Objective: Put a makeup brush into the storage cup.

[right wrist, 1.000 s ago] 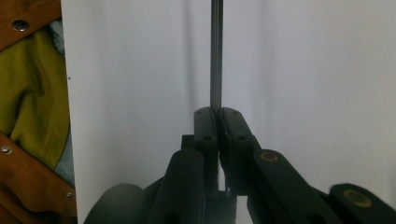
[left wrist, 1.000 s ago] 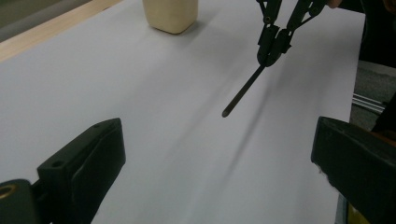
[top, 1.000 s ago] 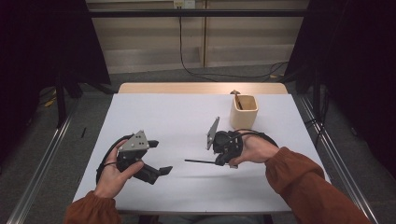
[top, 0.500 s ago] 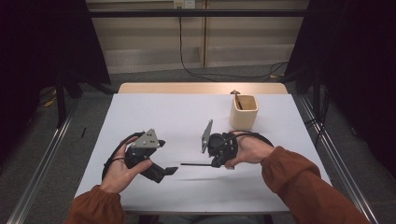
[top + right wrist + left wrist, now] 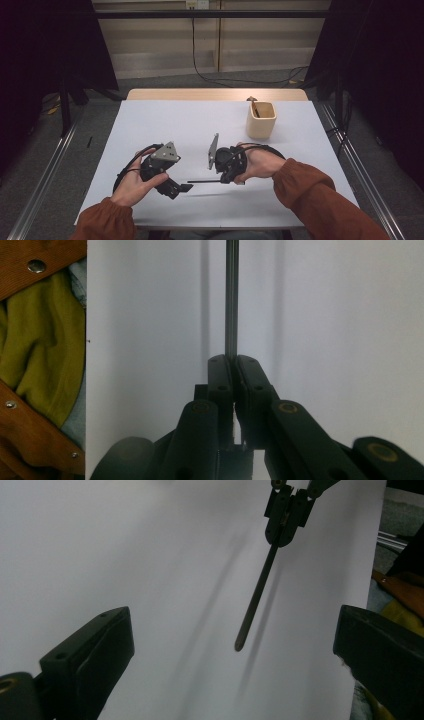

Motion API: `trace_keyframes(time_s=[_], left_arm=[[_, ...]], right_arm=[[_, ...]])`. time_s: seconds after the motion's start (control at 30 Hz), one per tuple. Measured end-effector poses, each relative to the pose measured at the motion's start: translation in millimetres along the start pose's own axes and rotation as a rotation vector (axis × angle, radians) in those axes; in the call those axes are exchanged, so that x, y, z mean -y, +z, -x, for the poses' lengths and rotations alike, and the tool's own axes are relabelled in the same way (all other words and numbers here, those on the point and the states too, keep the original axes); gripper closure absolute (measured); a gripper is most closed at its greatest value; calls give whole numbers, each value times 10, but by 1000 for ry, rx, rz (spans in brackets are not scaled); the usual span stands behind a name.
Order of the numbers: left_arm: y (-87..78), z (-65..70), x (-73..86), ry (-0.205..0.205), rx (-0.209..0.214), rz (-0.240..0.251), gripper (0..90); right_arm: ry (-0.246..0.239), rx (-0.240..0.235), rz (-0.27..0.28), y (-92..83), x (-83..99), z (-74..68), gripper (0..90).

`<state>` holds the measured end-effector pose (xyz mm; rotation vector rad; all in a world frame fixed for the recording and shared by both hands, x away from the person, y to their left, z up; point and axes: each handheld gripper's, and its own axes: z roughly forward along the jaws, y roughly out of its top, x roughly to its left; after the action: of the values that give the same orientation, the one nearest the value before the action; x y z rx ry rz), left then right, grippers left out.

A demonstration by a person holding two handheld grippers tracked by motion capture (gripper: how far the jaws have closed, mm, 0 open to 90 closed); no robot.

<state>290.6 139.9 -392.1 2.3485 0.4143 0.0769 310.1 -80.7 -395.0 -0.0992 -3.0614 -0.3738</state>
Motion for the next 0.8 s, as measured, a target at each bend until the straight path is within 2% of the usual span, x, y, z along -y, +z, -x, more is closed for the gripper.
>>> trace_keyframes(time_s=[0.03,0.17,0.23,0.37,0.5,0.57,0.6,0.67,0.73,0.8], left_arm=[[18,5,-6,15,1,-10,30],[68,13,-29,12,16,-50,32],[83,29,-38,-4,24,-47,32],[109,48,-46,14,30,-67,38],[153,48,-31,39,15,-85,54],[167,53,-28,69,-14,-88,54],[170,52,-31,69,-27,-83,55],[167,35,-38,65,-13,-81,79],[173,30,-44,67,-22,-88,79],[191,30,-49,74,-13,-97,89]], right_arm=[[-2,-1,0,-1,-3,7,859],[-5,0,7,-4,-8,-1,859],[-6,0,8,-7,-8,2,859],[-9,-8,6,-18,-8,-5,859],[-11,-6,9,-3,-18,-7,859],[-14,-7,6,0,-22,-4,859],[-10,-8,4,2,-24,-6,859],[-12,-10,3,3,-28,-2,859],[-17,-9,3,-4,-29,7,859],[-16,-7,6,-11,-32,14,859]])
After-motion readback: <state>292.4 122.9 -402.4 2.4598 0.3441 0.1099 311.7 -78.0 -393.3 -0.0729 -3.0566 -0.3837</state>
